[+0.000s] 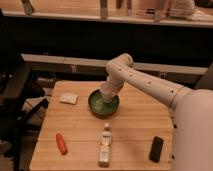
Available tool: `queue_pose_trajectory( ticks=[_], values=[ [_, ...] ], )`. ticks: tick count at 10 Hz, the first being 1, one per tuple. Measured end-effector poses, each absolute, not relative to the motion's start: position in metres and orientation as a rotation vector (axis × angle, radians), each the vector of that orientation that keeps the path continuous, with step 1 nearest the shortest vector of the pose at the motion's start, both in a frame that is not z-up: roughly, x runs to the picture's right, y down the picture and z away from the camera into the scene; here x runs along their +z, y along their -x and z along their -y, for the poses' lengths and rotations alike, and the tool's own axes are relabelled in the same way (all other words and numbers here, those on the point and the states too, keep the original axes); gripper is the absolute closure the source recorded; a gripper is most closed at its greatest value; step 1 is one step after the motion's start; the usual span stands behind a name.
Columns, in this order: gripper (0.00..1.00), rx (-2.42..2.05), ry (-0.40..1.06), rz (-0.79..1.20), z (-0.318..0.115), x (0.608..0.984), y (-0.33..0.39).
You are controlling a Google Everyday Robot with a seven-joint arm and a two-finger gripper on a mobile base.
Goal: Place the ceramic cup in the ceramic bowl
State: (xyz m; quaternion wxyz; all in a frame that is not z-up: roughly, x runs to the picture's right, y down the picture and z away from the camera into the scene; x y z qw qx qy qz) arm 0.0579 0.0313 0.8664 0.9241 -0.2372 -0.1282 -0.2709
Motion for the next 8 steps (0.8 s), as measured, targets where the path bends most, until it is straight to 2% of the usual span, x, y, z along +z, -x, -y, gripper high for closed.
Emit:
queue_pose_trajectory(
  ticks=[3, 5, 6, 8],
  values=[
    [0.66, -0.556, 0.486, 0.265, -0.0315, 0.8678, -0.0583],
    [0.71, -0.557, 0.486, 0.263, -0.0317, 0.869, -0.0596],
    [0.66, -0.556, 0.487, 0.264, -0.0322, 0.8694, -0.0601],
    [0.48, -0.556, 0.488, 0.267, -0.0325, 0.8701, -0.0595]
  ],
)
